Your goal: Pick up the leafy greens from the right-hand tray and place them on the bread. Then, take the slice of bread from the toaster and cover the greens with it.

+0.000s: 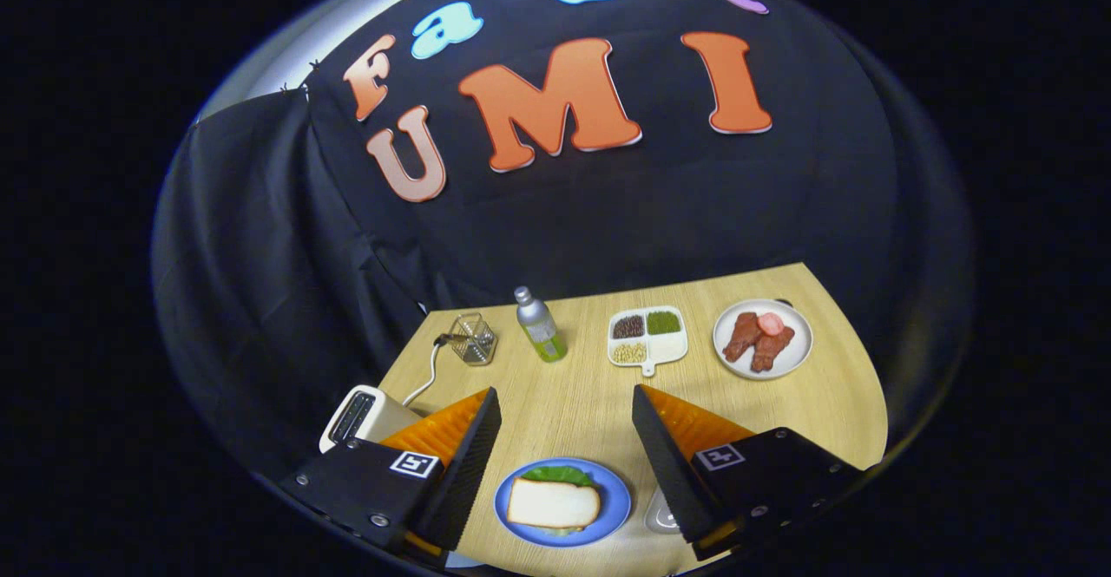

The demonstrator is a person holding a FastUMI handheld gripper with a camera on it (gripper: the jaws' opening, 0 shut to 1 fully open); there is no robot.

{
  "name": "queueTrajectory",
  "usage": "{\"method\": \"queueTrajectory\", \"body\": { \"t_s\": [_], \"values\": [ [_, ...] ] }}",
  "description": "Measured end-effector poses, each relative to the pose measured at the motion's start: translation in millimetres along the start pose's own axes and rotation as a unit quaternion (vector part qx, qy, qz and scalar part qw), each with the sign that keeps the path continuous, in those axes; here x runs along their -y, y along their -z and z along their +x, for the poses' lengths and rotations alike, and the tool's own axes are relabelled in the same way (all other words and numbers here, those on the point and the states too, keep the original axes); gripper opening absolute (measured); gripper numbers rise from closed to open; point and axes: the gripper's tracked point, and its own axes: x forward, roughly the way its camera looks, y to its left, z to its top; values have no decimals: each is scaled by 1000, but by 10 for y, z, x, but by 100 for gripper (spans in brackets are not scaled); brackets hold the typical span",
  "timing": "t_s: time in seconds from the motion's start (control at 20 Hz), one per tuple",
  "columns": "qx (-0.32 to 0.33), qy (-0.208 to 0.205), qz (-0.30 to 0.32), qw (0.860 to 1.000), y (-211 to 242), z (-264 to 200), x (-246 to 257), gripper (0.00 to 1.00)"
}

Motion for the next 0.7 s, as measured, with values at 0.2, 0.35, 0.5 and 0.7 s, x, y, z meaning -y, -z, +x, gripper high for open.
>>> {"method": "queueTrajectory", "body": {
  "t_s": [0.2, 0.35, 0.5, 0.7],
  "values": [
    [57, -6, -20, 998, -472, -232, -130, 94],
    [146, 23, -66, 987, -911, -431, -90, 95],
    [213, 37, -71, 974, -1195, -637, -117, 97],
    [262, 43, -89, 960, -1379, -806, -108, 97]
  ]
}}
